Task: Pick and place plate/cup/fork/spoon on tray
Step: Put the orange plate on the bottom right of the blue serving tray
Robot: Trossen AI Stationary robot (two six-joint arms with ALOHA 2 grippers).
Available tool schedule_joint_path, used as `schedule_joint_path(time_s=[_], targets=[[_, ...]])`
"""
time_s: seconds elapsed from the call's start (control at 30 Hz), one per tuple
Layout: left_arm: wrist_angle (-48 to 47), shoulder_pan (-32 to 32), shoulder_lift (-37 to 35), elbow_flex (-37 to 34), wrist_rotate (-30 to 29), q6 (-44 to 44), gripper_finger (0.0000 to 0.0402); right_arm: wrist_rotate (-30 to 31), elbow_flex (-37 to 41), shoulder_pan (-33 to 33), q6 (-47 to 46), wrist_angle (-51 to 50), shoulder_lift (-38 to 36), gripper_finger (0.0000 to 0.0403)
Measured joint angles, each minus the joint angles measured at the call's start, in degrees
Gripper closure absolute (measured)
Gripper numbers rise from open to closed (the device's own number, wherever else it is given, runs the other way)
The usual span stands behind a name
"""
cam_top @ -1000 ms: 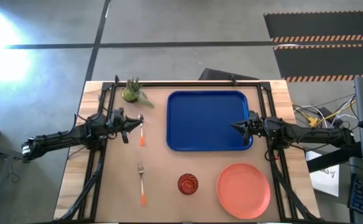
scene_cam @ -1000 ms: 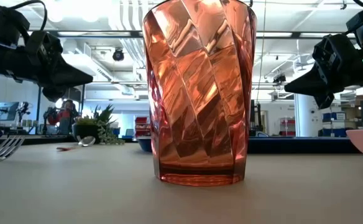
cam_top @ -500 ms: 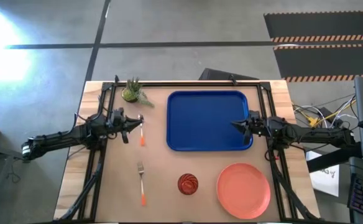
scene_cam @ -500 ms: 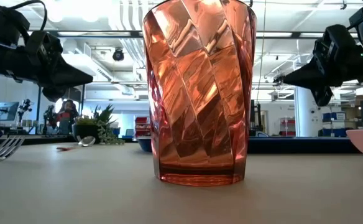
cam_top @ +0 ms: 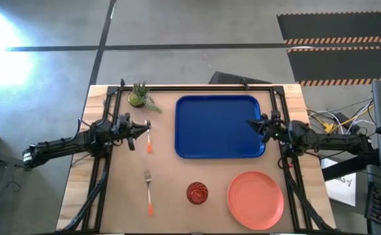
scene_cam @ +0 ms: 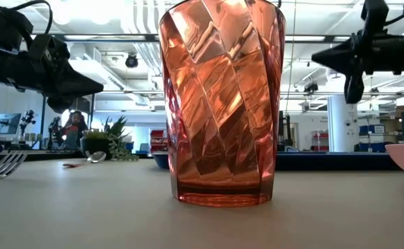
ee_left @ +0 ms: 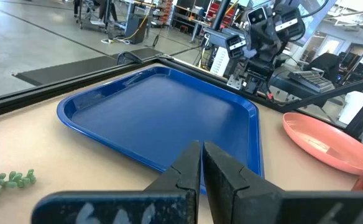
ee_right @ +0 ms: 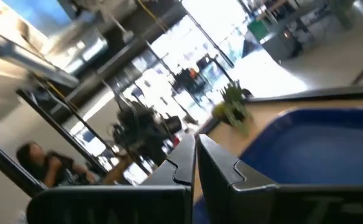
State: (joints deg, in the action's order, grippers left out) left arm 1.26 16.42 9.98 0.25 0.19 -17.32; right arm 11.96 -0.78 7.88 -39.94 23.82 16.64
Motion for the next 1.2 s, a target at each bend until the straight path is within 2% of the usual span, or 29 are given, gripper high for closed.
schedule_joint_path(time_s=[0.37,0.53,0.73,0.83,0.97,1.1,1.2], targets=[[0.51,-0.02,0.01,0.0,-0.1,0.16,0.0402,0.75,0.0,0.0,0.01,2.59,0.02,0.0394],[8.27,0.01,0.04,0.0,-0.31,-0.28,0.0402,0.73,0.0,0.0,0.0,2.59,0.02,0.0394],[25.29,0.01,0.04,0.0,-0.07,-4.2,0.0402,0.56,0.0,0.02,-0.14,2.64,0.02,0.0394],[30.3,0.01,0.0,0.14,0.94,-6.65,0.0402,0.23,0.0,0.01,-0.12,3.03,0.02,0.0394],[27.89,-0.02,0.66,2.16,1.23,-6.15,0.0402,-0.22,0.0,0.0,0.06,8.43,0.04,0.0394],[24.65,-0.02,3.37,7.01,1.2,-3.53,0.0402,-4.55,-0.12,0.0,5.26,21.21,0.08,0.0394],[21.51,-0.02,6.82,11.69,1.2,-2.85,0.04,-6.93,-3.79,0.0,9.31,22.36,0.11,0.0394]])
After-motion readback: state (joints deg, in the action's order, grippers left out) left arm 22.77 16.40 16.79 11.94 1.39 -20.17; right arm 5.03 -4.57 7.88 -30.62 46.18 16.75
